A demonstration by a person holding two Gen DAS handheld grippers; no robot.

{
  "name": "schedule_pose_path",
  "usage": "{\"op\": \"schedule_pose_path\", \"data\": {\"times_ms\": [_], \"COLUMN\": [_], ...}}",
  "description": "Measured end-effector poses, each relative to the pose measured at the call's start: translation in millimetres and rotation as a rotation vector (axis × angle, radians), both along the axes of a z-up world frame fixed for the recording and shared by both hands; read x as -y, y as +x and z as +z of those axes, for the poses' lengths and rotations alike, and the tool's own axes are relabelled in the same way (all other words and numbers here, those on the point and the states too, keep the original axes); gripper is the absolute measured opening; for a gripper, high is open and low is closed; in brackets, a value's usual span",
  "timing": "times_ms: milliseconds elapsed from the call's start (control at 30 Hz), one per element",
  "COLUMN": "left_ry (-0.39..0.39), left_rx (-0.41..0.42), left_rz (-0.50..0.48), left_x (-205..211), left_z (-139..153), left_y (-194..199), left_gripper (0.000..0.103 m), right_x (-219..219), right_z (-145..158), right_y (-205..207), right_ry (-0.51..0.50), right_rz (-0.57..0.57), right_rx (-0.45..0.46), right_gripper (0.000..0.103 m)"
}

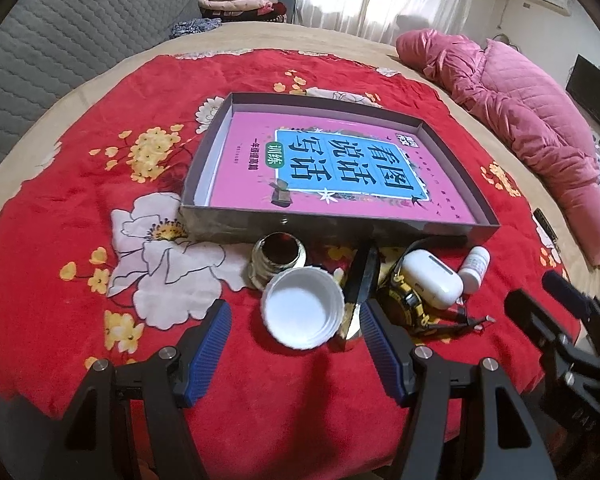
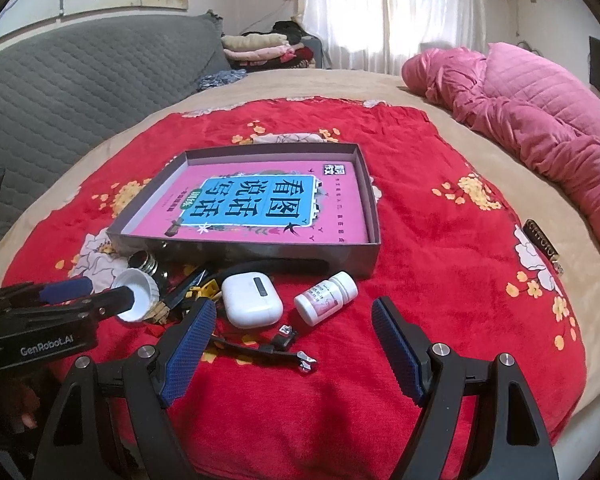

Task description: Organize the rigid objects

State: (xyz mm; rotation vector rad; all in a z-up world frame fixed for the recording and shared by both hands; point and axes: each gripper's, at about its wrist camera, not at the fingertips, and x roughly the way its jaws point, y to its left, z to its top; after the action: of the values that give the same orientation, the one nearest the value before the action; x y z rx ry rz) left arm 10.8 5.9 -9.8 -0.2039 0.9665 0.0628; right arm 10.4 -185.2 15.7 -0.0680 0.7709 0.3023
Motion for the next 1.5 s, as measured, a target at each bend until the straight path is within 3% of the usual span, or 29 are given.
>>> {"op": "schedule_pose_path", "data": {"times_ms": [600,967,1500], "left_ry": [-0.002,-0.06,-0.07], "left_rx": [-0.069,-0.086,-0.092], "left_rz": [0.059,0.064,0.044], "left_x": [0.0,-13.2,-19.1], "left_z": [-21.3,-26.2,-31.7], "left_y": [20.2,17.2,14.5], "left_gripper": [0.066,0.066,0.066], "right_x": [12.1,17.6,19.6], "right_z": [-18.4,-33.0,-63.9], "right_y": [20.2,36.0,66.0], "right_ry": [0.022,-0.02,-0.127], "right_rz": [-0.036,-0.017,0.083], "right_rx": [-0.04,-0.065,-0.09], "right_gripper": [0.081,0.081,0.081]}}
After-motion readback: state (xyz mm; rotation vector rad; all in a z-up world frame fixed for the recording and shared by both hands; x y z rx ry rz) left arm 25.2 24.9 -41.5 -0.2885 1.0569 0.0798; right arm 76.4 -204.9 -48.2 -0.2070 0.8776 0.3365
